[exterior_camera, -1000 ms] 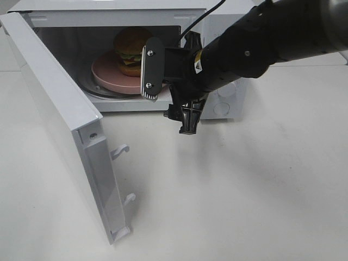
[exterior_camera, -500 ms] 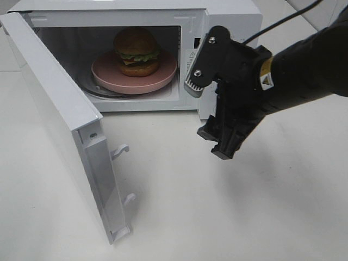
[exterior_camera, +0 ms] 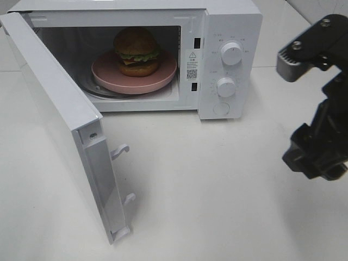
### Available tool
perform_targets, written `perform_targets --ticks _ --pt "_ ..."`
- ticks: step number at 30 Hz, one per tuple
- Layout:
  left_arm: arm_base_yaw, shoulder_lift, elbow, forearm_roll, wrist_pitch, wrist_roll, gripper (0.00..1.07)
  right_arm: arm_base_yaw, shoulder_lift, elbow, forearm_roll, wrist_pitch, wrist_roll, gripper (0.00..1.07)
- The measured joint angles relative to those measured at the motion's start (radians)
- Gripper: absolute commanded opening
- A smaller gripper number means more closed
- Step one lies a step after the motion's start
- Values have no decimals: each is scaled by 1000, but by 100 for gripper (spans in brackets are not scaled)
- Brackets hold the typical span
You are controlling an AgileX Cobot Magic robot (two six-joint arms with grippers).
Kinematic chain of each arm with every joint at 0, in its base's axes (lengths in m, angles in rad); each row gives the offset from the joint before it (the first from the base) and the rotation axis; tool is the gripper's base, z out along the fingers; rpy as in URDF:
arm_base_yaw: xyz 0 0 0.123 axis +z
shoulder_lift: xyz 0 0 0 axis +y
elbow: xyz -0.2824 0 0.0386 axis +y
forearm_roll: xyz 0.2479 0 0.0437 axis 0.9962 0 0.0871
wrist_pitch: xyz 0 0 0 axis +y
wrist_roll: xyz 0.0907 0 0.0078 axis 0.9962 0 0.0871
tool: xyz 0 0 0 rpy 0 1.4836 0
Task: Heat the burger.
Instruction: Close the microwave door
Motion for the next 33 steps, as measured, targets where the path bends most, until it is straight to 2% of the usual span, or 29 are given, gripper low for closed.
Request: perform_targets --ticks 8,18,26,28,29,31,32,33 --pt "0 0 0 0 0 0 98 0 -218 0 4 198 25 76" --pt "0 0 0 0 0 0 98 0 -455 13 64 290 53 76" --pt "0 0 0 0 0 0 98 -6 -671 138 71 321 103 76" --pt "0 0 0 0 0 0 98 -66 -745 182 71 325 105 76" --pt "0 0 0 0 0 0 98 -66 -745 182 71 325 105 76" --pt "0 0 0 0 0 0 98 -212 -829 235 71 304 94 76" --pt "0 0 0 0 0 0 98 -212 -829 235 71 304 94 76" --pt "0 0 0 0 0 0 98 -251 -855 246 71 289 87 76"
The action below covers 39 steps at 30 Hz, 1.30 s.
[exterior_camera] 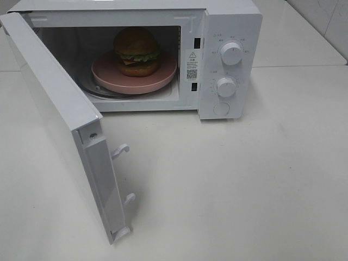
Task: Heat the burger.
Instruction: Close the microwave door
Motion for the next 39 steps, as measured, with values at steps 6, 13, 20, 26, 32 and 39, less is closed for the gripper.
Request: perform_targets --ticks 6,13,20,26,32,39 --pt "0 0 0 0 0 0 98 -166 -120 12 6 -84 -31 76" --pt "0 0 0 0 0 0 98 -352 -252 49 95 -178 -73 76" --pt "0 0 0 0 0 0 98 -365 -253 57 128 -177 -116 75" --pt "0 0 0 0 0 0 98 -365 -253 57 130 -177 -121 74" --pt "0 0 0 0 0 0 98 -365 -253 57 131 -178 -121 74" --pt "0 0 0 0 0 0 98 -365 -253 57 131 -178 -122 74"
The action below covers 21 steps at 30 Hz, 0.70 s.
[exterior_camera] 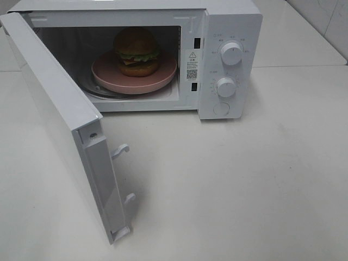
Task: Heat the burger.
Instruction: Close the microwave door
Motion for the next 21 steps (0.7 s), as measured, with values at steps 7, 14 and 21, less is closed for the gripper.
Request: perform_targets --ticks 7,14,21 --pt "0 0 0 0 0 0 98 0 0 0 0 0 0 74" --pt "0 0 0 0 0 0 98 0 0 0 0 0 0 74" --pt "0 0 0 0 0 0 98 0 0 0 0 0 0 74"
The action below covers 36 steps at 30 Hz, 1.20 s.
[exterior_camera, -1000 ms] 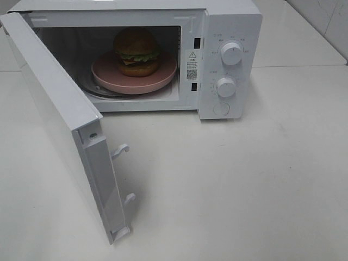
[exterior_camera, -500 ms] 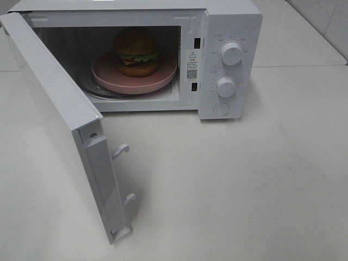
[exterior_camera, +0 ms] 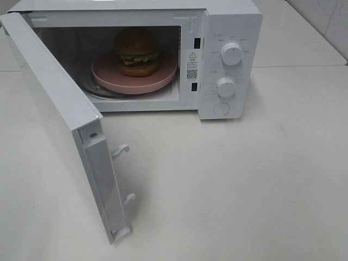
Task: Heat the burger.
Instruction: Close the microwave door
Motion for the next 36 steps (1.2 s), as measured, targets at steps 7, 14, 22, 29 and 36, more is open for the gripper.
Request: perform_targets --ticks 7,14,22,29,36 --pt "0 0 0 -1 0 0 98 0 0 0 0 0 0 74" --pt "0 26 -6 -53 -10 0 98 0 0 0 0 0 0 74" --pt "0 151 -28 -84 -170 0 98 0 0 0 0 0 0 74" --pt "0 246 -28 -170 -204 11 98 0 0 0 0 0 0 74" --pt "0 298 -28 -171 -316 65 79 0 0 0 0 0 0 74"
